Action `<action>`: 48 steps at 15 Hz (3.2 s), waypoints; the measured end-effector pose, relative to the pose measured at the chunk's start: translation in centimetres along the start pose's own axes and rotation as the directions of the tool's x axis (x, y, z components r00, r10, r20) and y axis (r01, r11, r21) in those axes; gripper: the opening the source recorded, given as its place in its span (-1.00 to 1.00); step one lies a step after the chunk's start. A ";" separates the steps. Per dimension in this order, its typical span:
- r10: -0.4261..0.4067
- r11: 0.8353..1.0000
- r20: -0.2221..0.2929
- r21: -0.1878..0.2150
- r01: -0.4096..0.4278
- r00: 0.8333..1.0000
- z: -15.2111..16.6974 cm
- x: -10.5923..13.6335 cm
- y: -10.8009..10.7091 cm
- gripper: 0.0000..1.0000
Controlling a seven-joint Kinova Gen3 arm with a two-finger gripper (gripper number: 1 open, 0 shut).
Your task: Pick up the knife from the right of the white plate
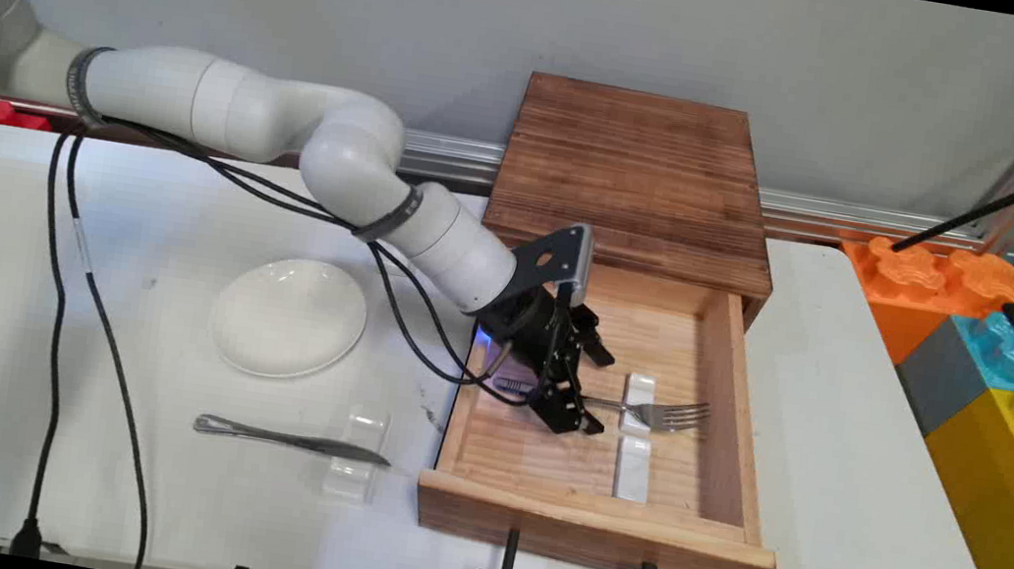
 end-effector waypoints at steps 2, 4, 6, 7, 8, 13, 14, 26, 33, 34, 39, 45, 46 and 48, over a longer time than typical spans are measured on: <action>-0.009 1.000 -0.004 0.004 0.009 1.000 -0.5 0.7 -0.1 1.00; -0.024 1.000 -0.005 0.007 0.024 1.000 -1.4 1.6 0.0 1.00; -0.040 0.999 -0.004 0.007 0.040 0.999 -2.3 2.6 0.2 1.00; -0.048 0.999 -0.003 0.006 0.048 0.999 -2.7 3.1 0.3 1.00; -0.057 0.998 0.000 0.005 0.057 0.998 -3.3 3.8 0.5 1.00; -0.078 0.997 0.033 0.001 0.078 0.996 -6.2 6.3 1.5 1.00; -0.077 0.997 0.040 0.003 0.077 0.996 -6.9 6.7 1.7 1.00; -0.150 0.988 0.195 0.064 0.140 0.969 -16.7 8.2 4.7 1.00; -0.182 0.983 0.272 0.073 0.168 0.945 -20.9 7.1 6.0 1.00; -0.184 0.983 0.279 0.073 0.170 0.942 -21.3 7.0 6.1 1.00; -0.195 0.981 0.335 0.074 0.181 0.922 -23.8 5.1 6.9 1.00; -0.197 0.980 0.389 0.068 0.185 0.900 -25.4 2.3 7.8 1.00; -0.198 0.980 0.397 0.067 0.187 0.896 -25.5 1.8 8.0 1.00; -0.198 0.980 0.413 0.063 0.188 0.889 -25.5 0.8 8.5 1.00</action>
